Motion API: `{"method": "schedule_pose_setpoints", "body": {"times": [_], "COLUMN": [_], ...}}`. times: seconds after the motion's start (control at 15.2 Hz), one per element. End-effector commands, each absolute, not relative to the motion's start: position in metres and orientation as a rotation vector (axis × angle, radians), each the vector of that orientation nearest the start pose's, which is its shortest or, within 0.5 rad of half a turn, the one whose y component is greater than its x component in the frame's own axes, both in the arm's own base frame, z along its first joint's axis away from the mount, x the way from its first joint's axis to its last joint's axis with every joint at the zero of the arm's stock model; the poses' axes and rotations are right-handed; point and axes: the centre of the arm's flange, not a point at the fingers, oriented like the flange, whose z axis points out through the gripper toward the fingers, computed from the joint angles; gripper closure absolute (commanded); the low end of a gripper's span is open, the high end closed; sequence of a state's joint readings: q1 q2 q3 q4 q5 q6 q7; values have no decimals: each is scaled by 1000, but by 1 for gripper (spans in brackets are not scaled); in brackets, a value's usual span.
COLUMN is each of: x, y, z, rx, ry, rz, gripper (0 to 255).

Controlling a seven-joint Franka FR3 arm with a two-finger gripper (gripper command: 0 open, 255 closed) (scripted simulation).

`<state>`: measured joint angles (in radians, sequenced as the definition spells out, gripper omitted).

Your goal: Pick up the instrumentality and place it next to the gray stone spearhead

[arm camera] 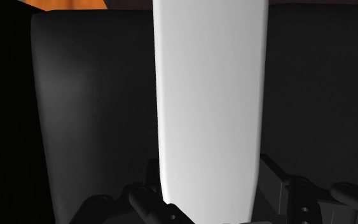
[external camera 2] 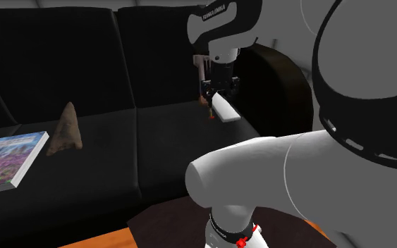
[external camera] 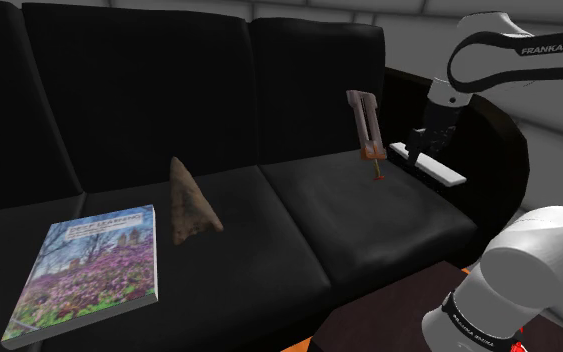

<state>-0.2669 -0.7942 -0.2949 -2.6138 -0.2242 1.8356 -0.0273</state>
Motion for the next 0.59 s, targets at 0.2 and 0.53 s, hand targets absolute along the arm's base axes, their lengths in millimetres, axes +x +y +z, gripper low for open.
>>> {"method": "schedule_pose_setpoints", "body": {"times": [0.2, 0.53], "x": [282, 307], "y": [-135, -74], "z": [482, 483], "rx": [-3089, -3089], "ry": [611, 611], "rz": [2, 2], "gripper": [255, 255]}}
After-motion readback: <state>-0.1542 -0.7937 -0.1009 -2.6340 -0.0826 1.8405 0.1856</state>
